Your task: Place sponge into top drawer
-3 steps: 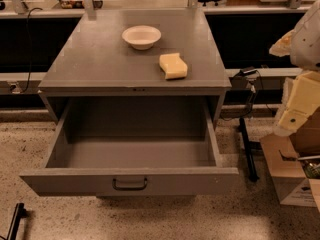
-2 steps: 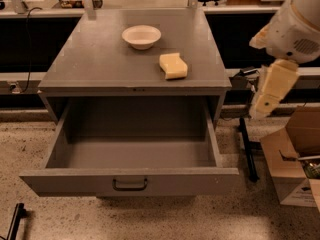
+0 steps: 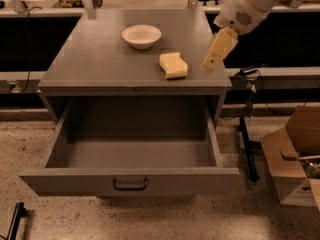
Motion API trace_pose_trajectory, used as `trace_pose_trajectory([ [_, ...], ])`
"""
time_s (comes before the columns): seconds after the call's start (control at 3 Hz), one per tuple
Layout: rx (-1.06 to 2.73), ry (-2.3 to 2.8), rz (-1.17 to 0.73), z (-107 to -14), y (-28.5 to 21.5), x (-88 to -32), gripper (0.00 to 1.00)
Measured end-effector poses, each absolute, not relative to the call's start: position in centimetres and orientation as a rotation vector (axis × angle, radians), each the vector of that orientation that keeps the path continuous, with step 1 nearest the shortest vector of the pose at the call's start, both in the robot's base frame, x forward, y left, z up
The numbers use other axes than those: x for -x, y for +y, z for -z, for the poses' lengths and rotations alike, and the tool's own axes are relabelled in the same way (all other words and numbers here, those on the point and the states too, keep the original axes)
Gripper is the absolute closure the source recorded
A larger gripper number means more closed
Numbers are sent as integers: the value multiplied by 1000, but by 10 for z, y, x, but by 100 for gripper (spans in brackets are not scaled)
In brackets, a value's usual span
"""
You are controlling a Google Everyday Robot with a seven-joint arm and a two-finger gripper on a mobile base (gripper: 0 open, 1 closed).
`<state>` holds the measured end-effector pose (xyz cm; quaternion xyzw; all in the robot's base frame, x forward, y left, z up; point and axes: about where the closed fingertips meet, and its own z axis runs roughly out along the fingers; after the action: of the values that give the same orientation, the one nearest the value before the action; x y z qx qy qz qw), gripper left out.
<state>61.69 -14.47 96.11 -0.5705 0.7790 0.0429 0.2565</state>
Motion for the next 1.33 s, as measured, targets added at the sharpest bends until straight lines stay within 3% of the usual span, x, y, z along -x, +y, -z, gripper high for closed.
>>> trace_pose_trajectory([
  [0.33,1340,2197,-210,-936,-117,-677,0],
  [1.0,963,2467,-190,-859,-93,-748,0],
  [1.33,858,2580,-186,-830,-69,-757,19],
])
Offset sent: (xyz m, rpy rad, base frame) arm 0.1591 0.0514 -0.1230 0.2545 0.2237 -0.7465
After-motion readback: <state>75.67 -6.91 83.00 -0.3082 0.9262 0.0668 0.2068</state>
